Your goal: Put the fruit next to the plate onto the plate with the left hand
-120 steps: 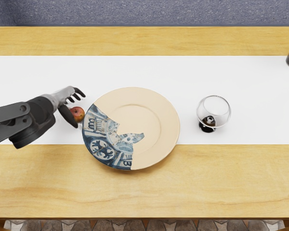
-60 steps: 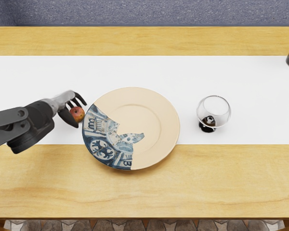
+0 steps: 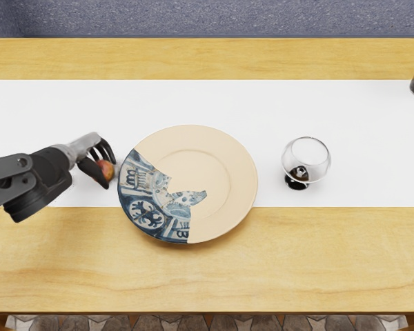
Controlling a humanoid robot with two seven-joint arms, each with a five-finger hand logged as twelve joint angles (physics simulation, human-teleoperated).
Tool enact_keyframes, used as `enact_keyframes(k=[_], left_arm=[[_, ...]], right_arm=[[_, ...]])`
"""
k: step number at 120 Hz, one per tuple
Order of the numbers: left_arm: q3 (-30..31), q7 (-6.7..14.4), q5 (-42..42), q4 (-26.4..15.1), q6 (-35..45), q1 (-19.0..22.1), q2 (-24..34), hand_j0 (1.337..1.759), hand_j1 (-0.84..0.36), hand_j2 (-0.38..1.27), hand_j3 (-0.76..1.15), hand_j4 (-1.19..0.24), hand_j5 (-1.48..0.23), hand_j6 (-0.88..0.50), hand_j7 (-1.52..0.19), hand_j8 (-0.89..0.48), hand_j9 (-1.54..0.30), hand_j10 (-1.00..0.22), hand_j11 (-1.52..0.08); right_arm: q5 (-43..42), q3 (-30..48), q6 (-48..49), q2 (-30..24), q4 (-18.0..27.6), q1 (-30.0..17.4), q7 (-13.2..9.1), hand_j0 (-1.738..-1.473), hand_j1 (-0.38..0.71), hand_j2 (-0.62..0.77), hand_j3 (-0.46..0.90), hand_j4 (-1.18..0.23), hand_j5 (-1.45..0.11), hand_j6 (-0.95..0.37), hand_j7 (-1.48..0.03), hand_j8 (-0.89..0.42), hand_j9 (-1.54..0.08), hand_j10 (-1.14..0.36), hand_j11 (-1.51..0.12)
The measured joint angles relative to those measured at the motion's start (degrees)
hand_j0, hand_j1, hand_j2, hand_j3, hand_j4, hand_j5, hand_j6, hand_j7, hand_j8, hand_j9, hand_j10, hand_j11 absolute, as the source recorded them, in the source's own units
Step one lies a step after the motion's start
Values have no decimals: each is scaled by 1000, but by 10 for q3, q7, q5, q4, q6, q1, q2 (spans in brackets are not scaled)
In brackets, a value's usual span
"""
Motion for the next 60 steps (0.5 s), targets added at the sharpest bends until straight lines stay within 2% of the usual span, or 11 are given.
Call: enact_keyframes(k=[6, 39, 47, 52, 60], left_arm=[[-4, 0, -7, -7, 0, 0, 10, 1653, -333, 598, 0, -812, -1050, -510, -1061, -458, -1075, -754, -1072], [-27, 0, -34, -76, 0, -1, 79, 1652, -336, 727, 0, -839, -1150, -513, -1138, -471, -1140, -798, -1141], [-34, 0, -38, -93, 0, -2, 88, 1652, -309, 637, 0, -842, -1159, -518, -1145, -474, -1147, -811, -1146], [-38, 0, -40, -102, -1, -4, 97, 1653, -316, 707, 0, -845, -1162, -517, -1143, -494, -1148, -823, -1148], [-44, 0, -45, -117, -1, -8, 103, 1653, -298, 685, 0, -849, -1162, -527, -1139, -500, -1149, -832, -1149]], right_arm=[[0, 0, 0, 0, 0, 0, 0, -1658, -349, 0, 0, 0, 0, 0, 0, 0, 0, 0, 0], [0, 0, 0, 0, 0, 0, 0, -1658, -349, 0, 0, 0, 0, 1, 0, 1, 0, 1, 0], [0, 0, 0, 0, 0, 0, 0, -1658, -349, 0, 0, 0, 0, 1, 0, 1, 0, 1, 0], [0, 0, 0, 0, 0, 1, 0, -1658, -349, 0, 0, 0, 0, 1, 0, 1, 0, 1, 0], [0, 0, 0, 0, 0, 1, 0, -1658, -349, 0, 0, 0, 0, 1, 0, 1, 0, 1, 0]])
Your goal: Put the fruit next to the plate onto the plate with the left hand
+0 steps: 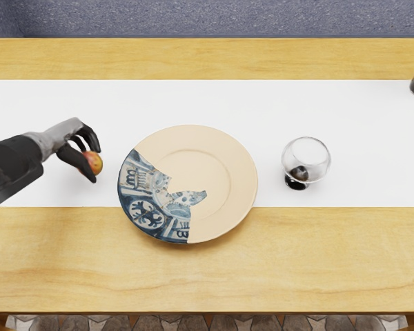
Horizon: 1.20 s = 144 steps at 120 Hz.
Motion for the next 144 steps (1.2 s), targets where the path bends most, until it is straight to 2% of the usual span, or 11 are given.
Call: enact_keyframes(k=[21, 34, 49, 67, 73, 83, 96, 103, 114, 139, 144], left_arm=[[-13, 0, -12, -33, -3, -19, -5, 1654, -287, 612, 0, -852, -1171, -527, -1142, -485, -1150, -838, -1152], [-16, 0, -25, -43, -5, -36, -18, 1654, -299, 675, 0, -851, -1176, -526, -1140, -505, -1149, -854, -1150], [-18, 0, -45, -47, -6, -53, -53, 1654, -318, 705, 0, -850, -1183, -516, -1140, -489, -1147, -863, -1151], [-19, 0, -64, -48, -7, -59, -84, 1654, -399, 883, 0, -845, -1196, -504, -1147, -472, -1151, -855, -1155], [-19, 0, -68, -48, -7, -60, -97, 1654, -383, 817, 0, -846, -1194, -500, -1145, -481, -1151, -861, -1156], [-19, 0, -78, -48, -6, -69, -116, 1653, -407, 900, 0, -849, -1189, -517, -1149, -476, -1152, -862, -1155], [-19, 0, -86, -48, -6, -73, -137, 1653, -375, 811, 0, -847, -1193, -522, -1151, -481, -1153, -864, -1155], [-19, 0, -89, -47, -5, -77, -146, 1653, -376, 843, 0, -850, -1188, -553, -1150, -482, -1152, -871, -1152], [-18, 0, -92, -40, -5, -80, -157, 1653, -414, 949, 0, -852, -1183, -566, -1152, -499, -1154, -869, -1154], [-16, 0, -90, 16, -6, -80, -198, 1653, -452, 930, 0, -849, -1191, -533, -1161, -510, -1150, -870, -1148], [-17, 0, -90, 22, -6, -80, -208, 1654, -406, 851, 0, -786, -1097, -511, -1071, -482, -1061, -804, -1059]], right_arm=[[0, 0, 0, 0, 0, 1, 0, -1658, -349, 0, 0, 0, 0, 1, 0, 1, 0, 1, 0], [0, 0, 0, 0, 0, 1, 0, -1658, -349, 0, 0, 0, 0, 1, 0, 1, 0, 1, 0], [0, 0, 0, 0, 0, 1, 0, -1658, -349, 0, 0, 0, 0, 1, 0, 1, 0, 1, 0], [0, 0, 0, 0, 0, 1, 0, -1658, -349, 0, 0, 0, 0, 1, 0, 1, 0, 0, 0], [0, 0, 0, 0, 0, 1, 0, -1658, -349, 0, 0, 0, 0, 1, 0, 1, 0, 1, 0], [0, 0, 0, 0, 0, 1, 0, -1658, -349, 0, 0, 0, 0, 1, 0, 1, 0, 1, 0], [0, 0, 0, 0, 0, 1, 0, -1658, -349, 0, 0, 0, 0, 1, 0, 1, 0, 1, 0], [0, 0, 0, 0, 0, 1, 0, -1658, -349, 0, 0, 0, 0, 1, 0, 1, 0, 0, 0], [0, 0, 0, 0, 0, 1, 0, -1658, -349, 0, 0, 0, 0, 1, 0, 1, 0, 1, 0], [0, 0, 0, 0, 0, 2, 0, -1658, -349, 0, 0, 0, 0, 1, 0, 1, 0, 0, 0], [0, 0, 0, 0, 0, 2, 0, -1658, -349, 0, 0, 0, 0, 1, 0, 1, 0, 1, 0]])
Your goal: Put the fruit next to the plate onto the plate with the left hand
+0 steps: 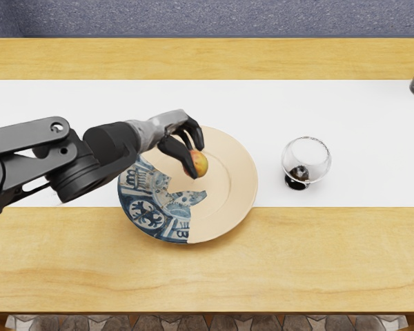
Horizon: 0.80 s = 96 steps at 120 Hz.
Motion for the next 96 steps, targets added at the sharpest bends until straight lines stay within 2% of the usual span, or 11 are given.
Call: enact_keyframes(k=[8, 16, 37, 44, 56, 61, 73, 87, 96], left_arm=[[-8, 0, -1, 7, 2, 1, -3, 1655, -228, 620, 0, -595, -828, -396, -809, -376, -801, -608, -800], [-13, 0, -1, 10, 3, 1, -1, 1656, -97, 453, 0, -454, -629, -311, -615, -296, -610, -463, -609], [-22, -1, -13, 10, 2, 3, -7, 1657, 121, 199, 0, -225, -309, -165, -304, -158, -301, -229, -301], [-45, -1, -106, 8, -38, 7, -6, 1657, 174, 151, 0, -173, -237, -128, -233, -123, -231, -177, -231], [-91, -1, -285, 6, -207, 20, 5, 1658, 235, 93, 0, -112, -153, -84, -150, -81, -149, -114, -149], [-102, -1, -356, 4, -277, 37, 56, 1658, 253, 77, 0, -94, -128, -72, -126, -69, -125, -96, -125], [-114, -1, -531, -13, -404, 52, 230, 1658, 285, 48, 0, -63, -84, -49, -83, -48, -82, -64, -82], [-118, -1, -738, -20, -459, 57, 334, 1658, 307, 28, 0, -40, -54, -32, -53, -31, -53, -40, -53], [-118, -1, -830, -21, -472, 58, 412, 1658, 316, 20, 0, -30, -42, -24, -41, -24, -41, -30, -41]], right_arm=[[0, 0, 0, 0, 0, 0, 0, -1658, -349, 0, 0, 0, 0, 1, 0, 0, 0, 0, 0], [0, 0, 0, 0, 0, 0, 0, -1658, -349, 0, 0, 0, 0, 1, 0, 0, 0, 0, 0], [0, 0, 0, 0, 0, 1, 0, -1658, -349, 0, 0, 0, 0, 1, 0, 1, 0, 1, 0], [0, 0, 0, 0, 0, 1, 0, -1658, -349, 0, 0, 0, 0, 0, 0, 0, 0, 0, 0], [0, 1, 1, 0, 2, 1, 0, -1658, -349, 0, 0, 0, 0, 0, 0, 0, 0, 0, 0], [1, 1, 3, 0, 2, 1, 0, -1658, -349, 0, 0, 0, 0, 0, 0, 0, 0, 0, 0], [2, 1, 10, 0, 3, 1, 0, -1658, -349, 0, 0, 0, 0, 0, 0, 0, 0, 0, 0], [2, 1, 13, 0, 3, 1, -1, -1658, -349, 0, 0, 0, 0, 0, 0, 0, 0, 0, 0], [2, 1, 14, 0, 3, 1, 0, -1658, -349, 0, 0, 0, 0, 0, 0, 0, 0, 0, 0]])
